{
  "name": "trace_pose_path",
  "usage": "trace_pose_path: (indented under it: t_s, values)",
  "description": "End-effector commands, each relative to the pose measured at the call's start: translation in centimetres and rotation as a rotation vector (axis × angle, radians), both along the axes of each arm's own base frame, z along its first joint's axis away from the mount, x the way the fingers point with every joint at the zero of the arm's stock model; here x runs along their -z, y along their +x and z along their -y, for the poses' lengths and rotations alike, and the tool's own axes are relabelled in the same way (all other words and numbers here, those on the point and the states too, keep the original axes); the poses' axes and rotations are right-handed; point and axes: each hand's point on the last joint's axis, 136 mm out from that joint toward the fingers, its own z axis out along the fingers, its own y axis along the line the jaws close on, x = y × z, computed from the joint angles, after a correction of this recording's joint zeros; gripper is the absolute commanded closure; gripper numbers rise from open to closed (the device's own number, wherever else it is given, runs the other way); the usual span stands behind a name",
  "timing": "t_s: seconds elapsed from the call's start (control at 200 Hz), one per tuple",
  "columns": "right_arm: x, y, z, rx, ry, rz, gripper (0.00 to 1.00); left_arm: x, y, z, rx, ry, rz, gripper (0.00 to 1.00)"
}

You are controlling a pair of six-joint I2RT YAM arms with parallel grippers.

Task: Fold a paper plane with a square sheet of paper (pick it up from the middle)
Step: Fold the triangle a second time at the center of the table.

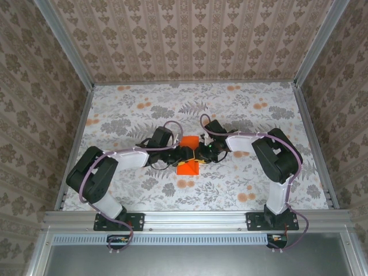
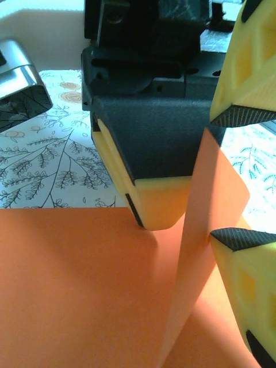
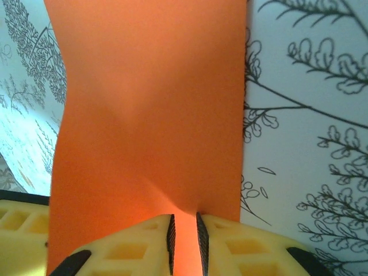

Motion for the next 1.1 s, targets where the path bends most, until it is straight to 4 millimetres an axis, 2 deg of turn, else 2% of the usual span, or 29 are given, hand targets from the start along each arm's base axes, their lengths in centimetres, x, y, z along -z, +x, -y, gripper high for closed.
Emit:
trace_pose_path:
  t_s: [0.0, 0.165, 0.37, 0.525, 0.775, 1.095]
  values:
    - [0.5, -0.5, 1.3, 0.043, -0.044, -0.053, 0.74, 0.0, 0.6, 0.4, -0.010, 0.001, 0.009, 0.45]
    - [-2.9, 0.5, 1.0, 0.062, 0.045, 0.003, 0.66, 0.8, 0.5, 0.0, -0.019, 0.024, -0.002, 0.45]
    - [-5.2, 1.0, 2.5, 0.115, 0.087, 0.058, 0.63, 1.2, 0.6, -0.1, -0.023, 0.035, -0.004, 0.50]
    - [-5.1, 0.9, 3.4, 0.125, 0.081, 0.071, 0.62, 1.0, 0.8, 0.2, -0.017, 0.024, 0.000, 0.50]
    - [-5.5, 0.6, 3.2, 0.082, 0.106, 0.106, 0.61, 1.2, 1.0, 0.4, -0.016, 0.025, -0.003, 0.51]
    - [-5.0, 0.1, 3.2, 0.064, 0.106, 0.101, 0.58, 1.3, 1.3, 1.0, -0.011, 0.014, -0.011, 0.38]
